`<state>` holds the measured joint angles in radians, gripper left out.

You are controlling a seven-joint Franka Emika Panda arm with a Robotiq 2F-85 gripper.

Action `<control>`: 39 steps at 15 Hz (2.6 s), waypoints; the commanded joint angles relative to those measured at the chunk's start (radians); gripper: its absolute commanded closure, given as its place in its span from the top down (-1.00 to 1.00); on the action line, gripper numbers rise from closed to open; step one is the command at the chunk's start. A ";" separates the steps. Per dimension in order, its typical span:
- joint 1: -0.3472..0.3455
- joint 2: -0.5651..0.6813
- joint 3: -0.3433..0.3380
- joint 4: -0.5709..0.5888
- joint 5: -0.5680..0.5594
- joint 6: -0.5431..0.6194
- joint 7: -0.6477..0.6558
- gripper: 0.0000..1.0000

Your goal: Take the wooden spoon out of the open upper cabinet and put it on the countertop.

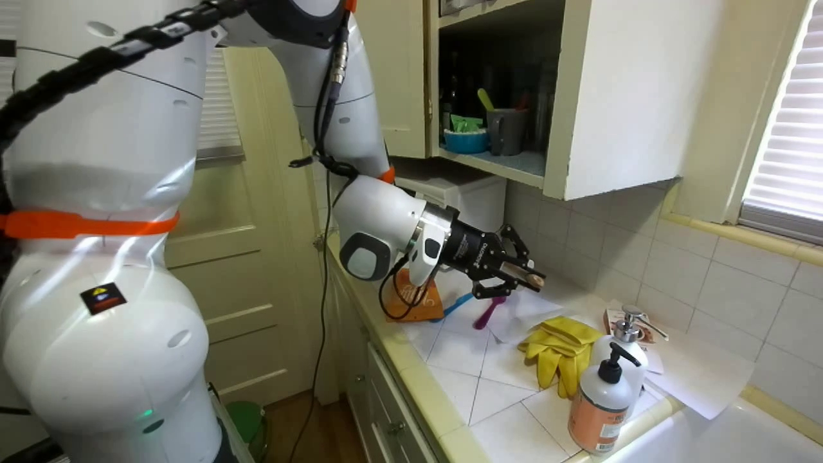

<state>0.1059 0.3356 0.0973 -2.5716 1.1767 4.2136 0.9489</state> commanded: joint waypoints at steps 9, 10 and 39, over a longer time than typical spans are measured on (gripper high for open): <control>0.113 0.291 -0.077 0.204 -0.008 0.024 0.092 -0.59; 0.113 0.292 -0.078 0.206 -0.008 0.024 0.092 -0.90; 0.144 0.524 -0.061 0.065 0.171 0.021 0.454 0.18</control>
<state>0.2691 0.7645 0.0080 -2.5267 1.3910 4.2011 1.3205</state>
